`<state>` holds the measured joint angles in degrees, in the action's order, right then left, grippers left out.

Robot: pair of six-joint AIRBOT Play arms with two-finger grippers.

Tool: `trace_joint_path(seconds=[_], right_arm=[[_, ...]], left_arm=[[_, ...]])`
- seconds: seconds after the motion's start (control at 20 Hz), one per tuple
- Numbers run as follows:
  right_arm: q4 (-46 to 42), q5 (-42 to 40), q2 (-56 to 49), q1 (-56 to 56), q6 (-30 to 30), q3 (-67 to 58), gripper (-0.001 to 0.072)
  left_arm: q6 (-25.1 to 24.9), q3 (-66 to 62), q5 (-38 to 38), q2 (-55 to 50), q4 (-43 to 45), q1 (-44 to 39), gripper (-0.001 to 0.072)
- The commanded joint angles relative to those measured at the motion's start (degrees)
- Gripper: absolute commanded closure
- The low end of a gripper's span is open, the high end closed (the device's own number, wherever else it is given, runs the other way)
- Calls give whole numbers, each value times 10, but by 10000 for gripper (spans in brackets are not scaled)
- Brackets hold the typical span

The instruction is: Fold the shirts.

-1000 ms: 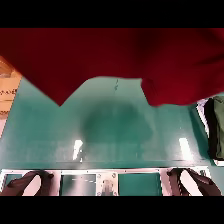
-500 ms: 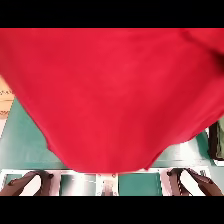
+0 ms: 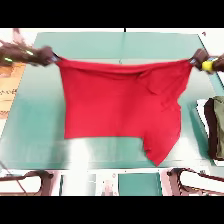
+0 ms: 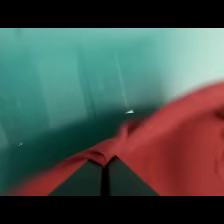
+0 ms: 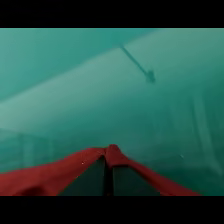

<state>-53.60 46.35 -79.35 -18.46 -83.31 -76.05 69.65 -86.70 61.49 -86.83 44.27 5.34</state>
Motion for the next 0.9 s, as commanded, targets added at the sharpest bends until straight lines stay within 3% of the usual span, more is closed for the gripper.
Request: trace_joint_path(seconds=[0.0,0.25,0.4,0.55,0.85], right_arm=[[20,-63,-129,9,15,-12,693],[59,-63,-243,7,15,-132,693],[81,-63,-280,7,15,-210,693],[82,-64,-296,8,15,-264,693],[81,-67,-305,17,26,-287,693]], left_arm=[[-7,17,-96,-104,-27,-25,682],[-11,16,-225,-120,-76,-25,682],[-56,16,-286,-120,-141,-25,683],[-98,16,-314,-120,-187,-25,683],[-117,13,-317,-121,-192,-25,682]])
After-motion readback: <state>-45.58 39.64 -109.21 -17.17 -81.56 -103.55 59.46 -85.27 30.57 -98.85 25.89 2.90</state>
